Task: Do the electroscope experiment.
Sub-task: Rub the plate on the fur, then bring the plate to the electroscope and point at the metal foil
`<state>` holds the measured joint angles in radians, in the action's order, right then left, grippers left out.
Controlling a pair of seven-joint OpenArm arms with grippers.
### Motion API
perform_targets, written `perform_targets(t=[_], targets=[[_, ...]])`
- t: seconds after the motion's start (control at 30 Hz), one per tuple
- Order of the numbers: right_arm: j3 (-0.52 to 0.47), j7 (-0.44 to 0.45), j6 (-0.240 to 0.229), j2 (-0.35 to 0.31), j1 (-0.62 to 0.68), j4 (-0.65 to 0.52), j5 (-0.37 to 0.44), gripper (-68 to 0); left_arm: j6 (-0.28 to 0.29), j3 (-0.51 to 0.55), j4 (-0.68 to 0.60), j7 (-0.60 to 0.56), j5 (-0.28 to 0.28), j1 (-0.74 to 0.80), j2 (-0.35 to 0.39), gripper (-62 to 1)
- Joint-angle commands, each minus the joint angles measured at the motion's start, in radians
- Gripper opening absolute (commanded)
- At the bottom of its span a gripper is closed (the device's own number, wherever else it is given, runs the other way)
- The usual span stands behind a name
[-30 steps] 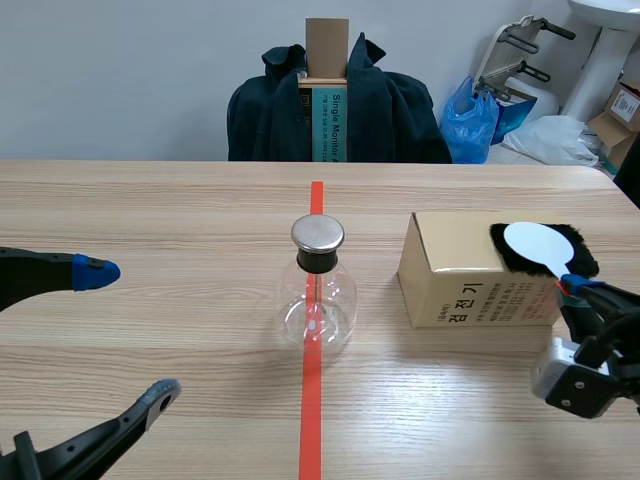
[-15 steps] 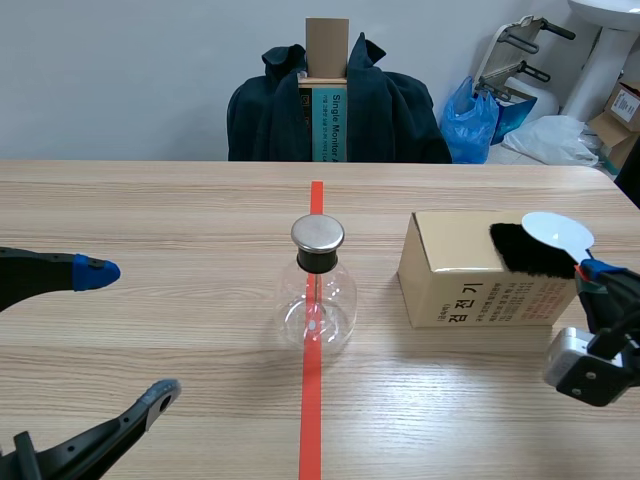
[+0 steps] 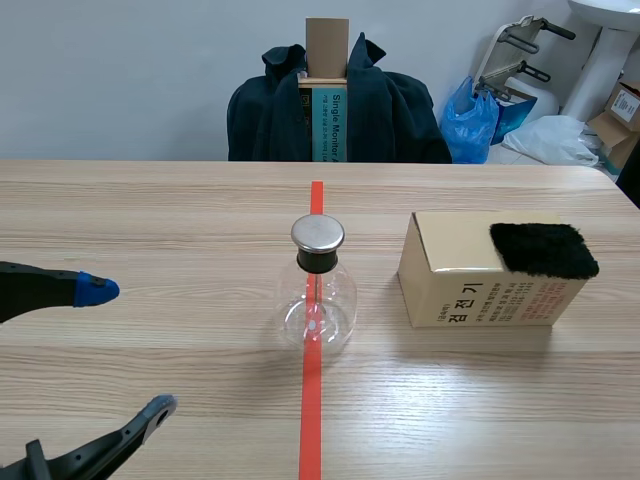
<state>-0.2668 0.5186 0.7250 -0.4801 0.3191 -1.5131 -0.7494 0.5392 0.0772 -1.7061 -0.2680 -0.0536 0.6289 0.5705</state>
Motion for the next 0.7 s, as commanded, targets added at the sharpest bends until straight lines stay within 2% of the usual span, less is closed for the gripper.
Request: perform_targets(t=[0.0, 0.2, 0.3, 0.37, 0.47, 0.67], targets=[[-0.032, -0.008, 0.039, -0.027, -0.017, -0.057, 0.031, -66.7, -0.001, 0.002, 0.020, 0.004, -0.014, -0.032, -0.005, 1.4], [-0.130, -0.047, 0.037, -0.027, -0.017, -0.246, 0.118, -66.7, 0.028, 0.002, 0.164, 0.053, -0.014, -0.152, -0.005, 1.2], [-0.162, -0.069, 0.033, -0.027, -0.017, -0.316, 0.148, -66.7, 0.085, 0.001, 0.265, 0.063, -0.013, -0.233, -0.004, -22.4], [-0.179, -0.078, 0.012, -0.027, -0.017, -0.355, 0.167, -66.7, 0.142, -0.002, 0.338, 0.079, -0.013, -0.294, -0.003, -38.2], [-0.200, -0.087, 0.004, -0.027, -0.017, -0.405, 0.202, -66.7, 0.157, -0.042, 0.454, 0.073, -0.014, -0.395, -0.005, -59.2], [-0.232, -0.087, 0.004, -0.026, -0.017, -0.468, 0.265, -66.7, 0.157, -0.196, 0.675, -0.058, -0.011, -0.594, -0.056, -59.0]])
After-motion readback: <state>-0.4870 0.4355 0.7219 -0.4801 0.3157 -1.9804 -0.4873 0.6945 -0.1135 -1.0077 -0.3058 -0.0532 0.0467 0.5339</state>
